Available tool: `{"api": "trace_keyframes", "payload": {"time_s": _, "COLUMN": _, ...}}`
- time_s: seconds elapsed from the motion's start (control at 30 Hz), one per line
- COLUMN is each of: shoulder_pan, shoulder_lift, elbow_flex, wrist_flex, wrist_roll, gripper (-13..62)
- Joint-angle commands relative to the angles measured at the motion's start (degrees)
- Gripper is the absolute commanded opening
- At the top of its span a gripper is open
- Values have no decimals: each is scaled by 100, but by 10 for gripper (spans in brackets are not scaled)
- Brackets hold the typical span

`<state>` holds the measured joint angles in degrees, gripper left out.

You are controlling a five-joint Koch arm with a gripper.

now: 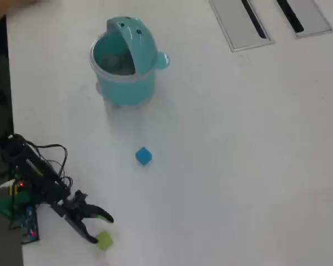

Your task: Grasp RGB lego blocks and put them in the bin one by one.

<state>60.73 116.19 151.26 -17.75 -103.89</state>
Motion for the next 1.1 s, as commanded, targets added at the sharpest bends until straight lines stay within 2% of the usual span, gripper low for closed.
{"api": "trace_keyframes", "payload": {"time_s": 0.0, "shoulder_pan": 246, "shoulder_lift": -316, "elbow_flex": -721, "wrist_flex": -44, "wrist_roll": -167, "gripper": 330}}
{"api": "trace_keyframes", "payload": {"time_s": 0.2, "shoulder_pan": 853, "shoulder_lift": -1195, "elbow_flex": -1863, "wrist_flex": 976, "wrist_roll": -149, "gripper": 330}}
{"api": "trace_keyframes", "payload": {"time_s": 0.4, "shoulder_pan": 1099, "shoulder_lift": -1934, "elbow_flex": -2531, "wrist_flex": 1134, "wrist_roll": -149, "gripper": 330}}
{"api": "trace_keyframes", "payload": {"time_s": 0.67, "shoulder_pan": 1318, "shoulder_lift": -3331, "elbow_flex": -4175, "wrist_flex": 1978, "wrist_roll": -149, "gripper": 330}}
{"api": "trace_keyframes", "payload": {"time_s": 1.07, "shoulder_pan": 1195, "shoulder_lift": -3981, "elbow_flex": -4588, "wrist_flex": 2593, "wrist_roll": -149, "gripper": 330}}
